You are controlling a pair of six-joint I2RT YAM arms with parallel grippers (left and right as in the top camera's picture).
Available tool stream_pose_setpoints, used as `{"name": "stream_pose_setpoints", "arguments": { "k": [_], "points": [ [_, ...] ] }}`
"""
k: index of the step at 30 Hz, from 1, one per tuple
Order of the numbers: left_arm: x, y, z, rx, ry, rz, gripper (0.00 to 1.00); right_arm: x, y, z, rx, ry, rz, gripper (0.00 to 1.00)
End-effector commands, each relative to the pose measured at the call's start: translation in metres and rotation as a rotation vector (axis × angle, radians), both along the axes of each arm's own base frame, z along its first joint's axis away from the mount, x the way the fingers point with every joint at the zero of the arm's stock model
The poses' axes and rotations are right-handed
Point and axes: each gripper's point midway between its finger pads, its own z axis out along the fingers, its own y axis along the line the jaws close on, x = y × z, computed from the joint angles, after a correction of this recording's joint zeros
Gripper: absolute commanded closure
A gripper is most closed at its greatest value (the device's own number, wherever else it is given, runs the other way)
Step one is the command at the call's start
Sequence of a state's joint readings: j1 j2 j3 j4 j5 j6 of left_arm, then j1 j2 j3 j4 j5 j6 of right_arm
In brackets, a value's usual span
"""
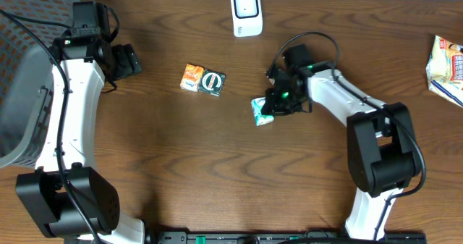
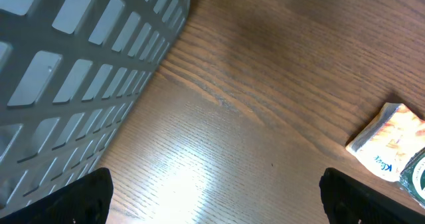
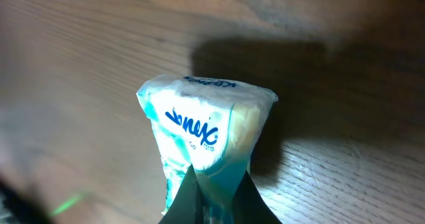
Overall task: Scan the item barcode
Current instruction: 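Lift the tissue pack and pull it right with the right gripper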
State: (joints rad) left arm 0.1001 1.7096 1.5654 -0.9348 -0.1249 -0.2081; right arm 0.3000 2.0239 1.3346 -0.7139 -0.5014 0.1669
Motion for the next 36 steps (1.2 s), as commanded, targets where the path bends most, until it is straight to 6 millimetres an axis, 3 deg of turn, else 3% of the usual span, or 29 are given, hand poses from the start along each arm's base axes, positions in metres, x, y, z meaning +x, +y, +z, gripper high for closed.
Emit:
{"name": "stream_pose_setpoints", "arguments": {
  "k": [1,17,22,30,36],
  "points": [
    [-0.001,0.000,-0.006,-0.001,0.018,-0.007,0.02,0.000,0.011,0.027,0.238,0.028,0.010,0.99],
    [-0.001,0.000,-0.006,-0.001,0.018,-0.007,0.02,0.007,0.013,0.106,0.781,-0.002,0.071,0.99],
    [-0.001,0.000,-0.006,-0.001,0.018,-0.007,0.03,0.014,0.001,0.115,0.829,-0.027,0.051,0.99],
    [-0.001,0.000,-0.006,-0.001,0.018,-0.007,0.02,0.030,-0.024,0.151,1.020,-0.152,0.081,0.99],
    [-0.001,0.000,-0.006,-0.001,0.018,-0.007,0.02,0.036,-0.037,0.152,1.025,-0.178,0.058,0.99]
  ]
}}
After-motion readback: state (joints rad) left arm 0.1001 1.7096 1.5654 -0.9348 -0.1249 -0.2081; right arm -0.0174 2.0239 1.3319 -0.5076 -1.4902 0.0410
